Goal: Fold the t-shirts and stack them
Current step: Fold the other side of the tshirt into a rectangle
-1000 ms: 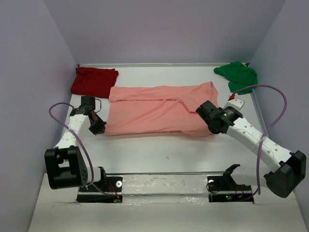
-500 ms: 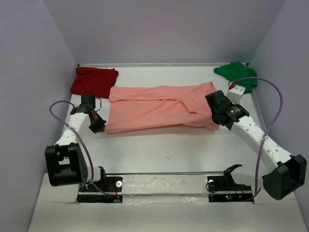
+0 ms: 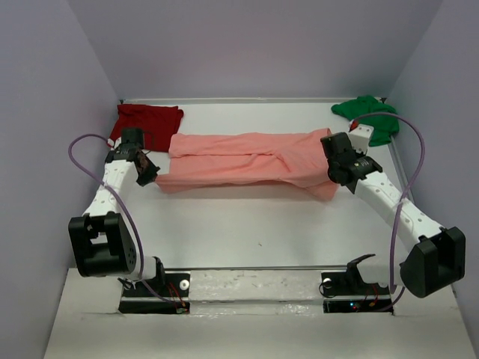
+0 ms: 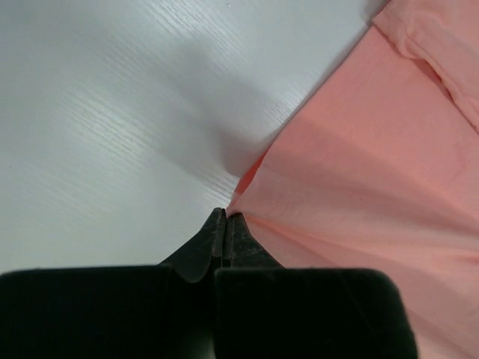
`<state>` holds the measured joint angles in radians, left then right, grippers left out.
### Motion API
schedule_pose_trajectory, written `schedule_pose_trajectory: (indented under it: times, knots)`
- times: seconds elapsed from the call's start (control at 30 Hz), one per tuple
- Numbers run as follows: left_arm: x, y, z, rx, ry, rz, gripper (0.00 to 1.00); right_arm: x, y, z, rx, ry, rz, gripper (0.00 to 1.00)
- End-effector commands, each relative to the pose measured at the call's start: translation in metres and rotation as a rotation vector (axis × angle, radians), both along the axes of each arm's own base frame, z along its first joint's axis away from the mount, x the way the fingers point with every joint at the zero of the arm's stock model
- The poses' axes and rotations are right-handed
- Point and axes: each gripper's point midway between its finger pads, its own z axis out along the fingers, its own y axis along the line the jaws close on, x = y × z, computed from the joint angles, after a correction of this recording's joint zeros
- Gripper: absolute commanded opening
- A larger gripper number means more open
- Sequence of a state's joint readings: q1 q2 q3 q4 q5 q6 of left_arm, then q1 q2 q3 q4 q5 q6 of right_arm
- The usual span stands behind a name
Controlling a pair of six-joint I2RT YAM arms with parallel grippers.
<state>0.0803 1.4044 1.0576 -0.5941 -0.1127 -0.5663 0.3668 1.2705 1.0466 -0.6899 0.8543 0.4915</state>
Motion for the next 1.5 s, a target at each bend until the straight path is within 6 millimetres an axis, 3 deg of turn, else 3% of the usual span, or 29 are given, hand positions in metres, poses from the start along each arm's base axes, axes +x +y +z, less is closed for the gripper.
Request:
schedule_pose_trajectory:
  times: [0.0, 0.53, 0.83, 0.93, 1.17, 1.4, 1.47]
  knots:
    - [0.017, 0.019, 0.018, 0.086, -0.048, 0.022, 0.00, 0.015, -0.004, 0.023, -0.024, -0.062, -0.004, 0.00]
    - [0.047, -0.001, 0.027, 0.118, -0.075, -0.063, 0.00, 0.028, -0.003, 0.021, -0.066, -0.027, -0.002, 0.00]
    - [0.071, -0.027, 0.023, 0.127, -0.073, -0.137, 0.00, 0.065, 0.000, 0.008, -0.133, 0.035, -0.005, 0.00]
    - [0.079, -0.032, 0.023, 0.132, -0.072, -0.146, 0.00, 0.078, -0.002, 0.013, -0.148, 0.029, -0.012, 0.00]
    - [0.090, -0.035, 0.024, 0.161, -0.071, -0.152, 0.00, 0.103, -0.017, 0.022, -0.174, 0.026, -0.018, 0.00]
    - [0.094, -0.035, 0.023, 0.165, -0.061, -0.149, 0.00, 0.129, -0.016, 0.024, -0.172, 0.034, 0.058, 0.00]
    - [0.097, -0.035, 0.022, 0.169, -0.057, -0.148, 0.00, 0.137, -0.011, 0.016, -0.173, 0.058, 0.092, 0.00]
